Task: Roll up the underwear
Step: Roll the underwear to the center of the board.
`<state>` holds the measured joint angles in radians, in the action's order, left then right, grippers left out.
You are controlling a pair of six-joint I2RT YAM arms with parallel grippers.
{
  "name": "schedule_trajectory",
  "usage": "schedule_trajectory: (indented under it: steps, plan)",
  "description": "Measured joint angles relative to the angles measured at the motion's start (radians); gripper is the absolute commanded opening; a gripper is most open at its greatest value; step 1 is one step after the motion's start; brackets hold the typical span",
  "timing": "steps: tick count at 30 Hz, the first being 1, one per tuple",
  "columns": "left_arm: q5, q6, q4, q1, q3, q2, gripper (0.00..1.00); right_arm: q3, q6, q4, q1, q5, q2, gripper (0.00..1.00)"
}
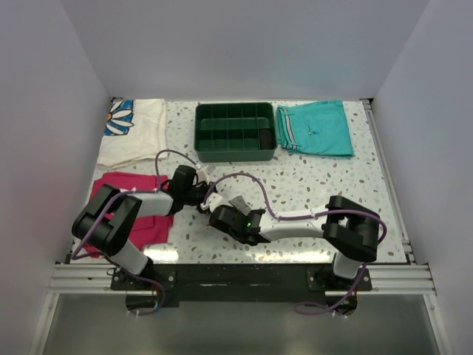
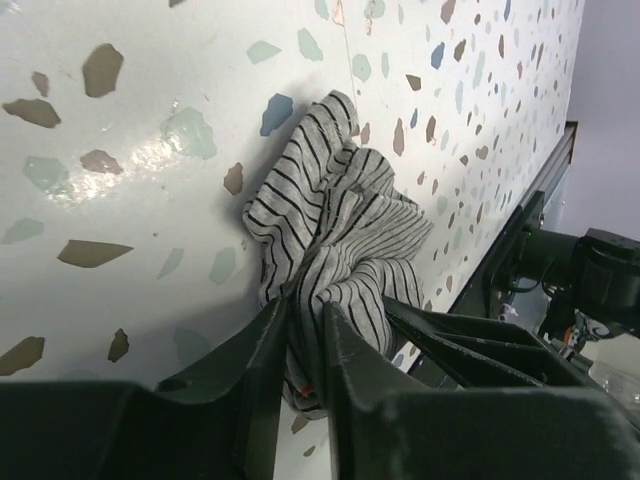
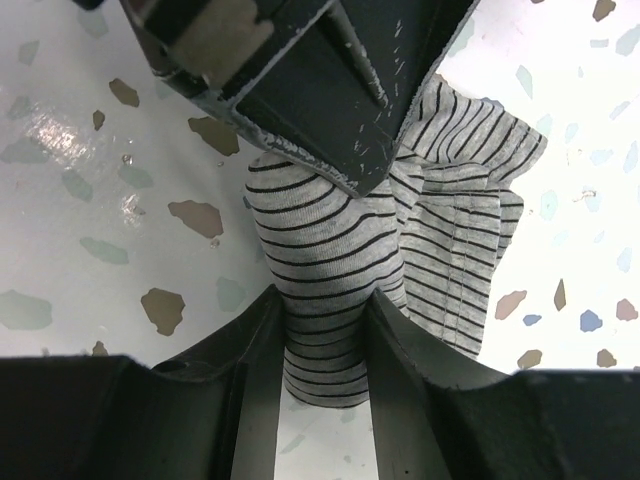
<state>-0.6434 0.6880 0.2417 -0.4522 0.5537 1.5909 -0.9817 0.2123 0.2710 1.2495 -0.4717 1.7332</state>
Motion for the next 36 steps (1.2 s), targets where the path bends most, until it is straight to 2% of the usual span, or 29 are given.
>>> schedule_trajectory:
  steps: [6, 16, 22, 32, 36]
  plan:
    - [0.059, -0.001, -0.060, 0.018, 0.027, -0.026, 0.47, 0.028, 0.060, -0.023, 0.000, -0.010, -0.018, 0.09]
    - [0.158, -0.002, -0.137, 0.065, 0.077, -0.086, 0.49, 0.061, 0.110, -0.051, -0.002, -0.003, -0.048, 0.06]
    - [0.195, -0.002, -0.166, 0.072, 0.076, -0.124, 0.49, 0.066, 0.124, -0.018, -0.010, 0.072, -0.081, 0.06]
    - [0.230, -0.003, -0.187, 0.072, 0.058, -0.151, 0.49, -0.032, 0.114, 0.093, -0.048, 0.187, -0.064, 0.05]
    - [0.243, -0.003, -0.204, 0.072, 0.050, -0.169, 0.49, -0.091, 0.100, 0.111, -0.050, 0.211, -0.024, 0.00]
